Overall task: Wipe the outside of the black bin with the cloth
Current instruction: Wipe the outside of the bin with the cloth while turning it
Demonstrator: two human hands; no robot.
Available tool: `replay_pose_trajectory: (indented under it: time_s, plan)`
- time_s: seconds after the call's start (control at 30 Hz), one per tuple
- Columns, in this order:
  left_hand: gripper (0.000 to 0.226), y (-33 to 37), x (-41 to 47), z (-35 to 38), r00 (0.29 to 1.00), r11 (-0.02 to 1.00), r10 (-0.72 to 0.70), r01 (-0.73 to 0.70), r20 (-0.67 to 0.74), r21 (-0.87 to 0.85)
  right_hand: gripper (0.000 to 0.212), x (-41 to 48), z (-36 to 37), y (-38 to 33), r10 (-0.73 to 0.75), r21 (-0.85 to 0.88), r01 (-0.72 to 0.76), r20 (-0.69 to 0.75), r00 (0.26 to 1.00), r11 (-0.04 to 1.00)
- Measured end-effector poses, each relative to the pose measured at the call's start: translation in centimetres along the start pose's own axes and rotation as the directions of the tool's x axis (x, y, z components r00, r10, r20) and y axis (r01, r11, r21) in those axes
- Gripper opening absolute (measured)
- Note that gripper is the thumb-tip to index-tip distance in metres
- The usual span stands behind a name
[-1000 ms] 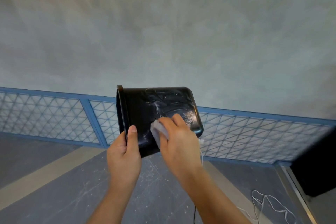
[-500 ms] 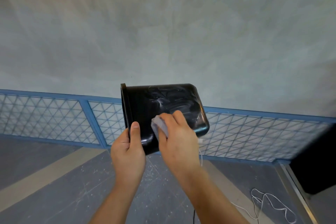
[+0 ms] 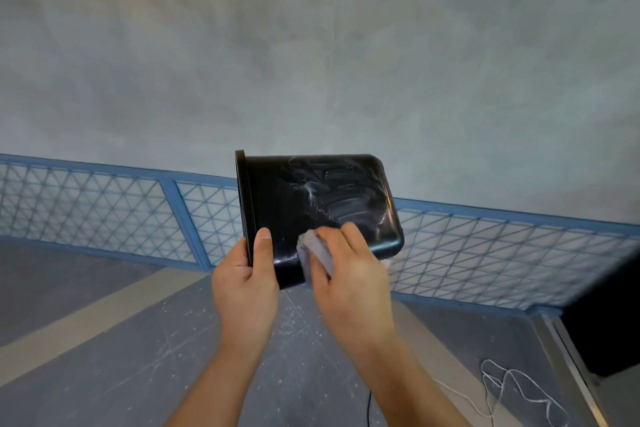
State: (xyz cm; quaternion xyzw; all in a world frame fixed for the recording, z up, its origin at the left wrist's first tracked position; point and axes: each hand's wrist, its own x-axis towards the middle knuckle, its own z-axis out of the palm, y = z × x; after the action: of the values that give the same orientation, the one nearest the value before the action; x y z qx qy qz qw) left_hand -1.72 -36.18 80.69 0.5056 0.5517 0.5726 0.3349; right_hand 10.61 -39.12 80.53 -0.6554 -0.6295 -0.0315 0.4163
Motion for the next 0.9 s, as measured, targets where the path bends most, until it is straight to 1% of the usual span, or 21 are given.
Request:
replay_pose_trajectory:
  time_s: [0.03, 0.1, 0.2, 0.3, 0.37, 0.43, 0.47, 0.53, 0.6, 0.67, 0.77, 0.83, 0.9]
  plan:
    - [0.051, -0.2, 0.0, 0.0, 1.000, 1.000, -0.004, 0.004, -0.003, 0.008, 0.023, -0.5, -0.2, 0.7, 0.006, 0.013, -0.006, 0.009, 1.000, 1.000]
    - [0.050, -0.5, 0.2, 0.0, 1.000, 1.000, 0.000, 0.001, -0.008, 0.025, 0.021, -0.5, -0.6, 2.4, 0.064, 0.041, -0.063, -0.012, 0.998, 0.997]
    - [0.044, -0.7, 0.4, 0.4, 1.000, 0.999, 0.010, -0.010, -0.006, 0.046, 0.019, 1.5, -0.3, 3.6, 0.119, 0.032, -0.117, -0.087, 0.989, 0.993]
    - [0.045, -1.0, 1.3, 1.0, 1.000, 0.999, 0.005, -0.005, -0.011, 0.049, 0.028, 3.8, 1.4, 1.7, 0.037, 0.027, -0.035, -0.091, 0.995, 0.999]
    - [0.044, -1.3, 2.3, 1.1, 0.999, 0.998, 0.013, -0.011, -0.032, 0.058, 0.032, 4.1, 2.8, 0.4, -0.027, 0.035, 0.029, -0.046, 0.999, 0.999]
    - [0.045, -1.9, 3.7, 1.0, 0.999, 0.997, 0.010, -0.007, -0.044, 0.076, 0.032, 3.5, 4.0, 0.3, -0.059, 0.020, 0.059, 0.002, 0.998, 0.998]
    - [0.046, -2.2, 4.4, 0.9, 0.999, 0.996, 0.006, -0.002, -0.036, 0.093, 0.033, 3.3, 4.3, 0.7, -0.051, 0.011, 0.051, 0.015, 0.999, 0.999]
    - [0.049, -2.7, 6.2, 0.7, 1.000, 0.994, -0.003, 0.004, -0.012, 0.113, 0.031, 3.7, 4.9, 1.8, 0.019, 0.014, -0.019, 0.016, 1.000, 1.000]
    - [0.044, -3.2, 8.2, 0.7, 1.000, 0.993, -0.013, 0.013, 0.002, 0.120, 0.022, 5.4, 5.9, 2.9, 0.107, 0.024, -0.106, -0.027, 0.994, 0.994]
    - [0.042, -3.4, 9.7, 0.9, 1.000, 0.994, -0.009, 0.008, 0.008, 0.109, 0.015, 7.7, 7.0, 2.9, 0.132, -0.005, -0.132, -0.069, 0.989, 0.991]
    - [0.046, -3.9, 12.7, 1.2, 1.000, 0.996, 0.009, -0.010, 0.021, 0.087, 0.020, 10.5, 9.5, 0.9, 0.058, -0.031, -0.061, -0.097, 0.994, 0.998]
    - [0.047, -4.2, 14.9, 1.3, 0.999, 0.996, 0.017, -0.020, 0.031, 0.090, 0.027, 10.9, 10.9, 0.2, -0.007, -0.033, 0.004, -0.083, 0.997, 0.999]
    - [0.043, -4.2, 16.8, 1.1, 0.999, 0.996, 0.026, -0.029, 0.042, 0.082, 0.030, 10.7, 11.4, 1.0, 0.008, -0.021, -0.009, -0.062, 0.998, 1.000]
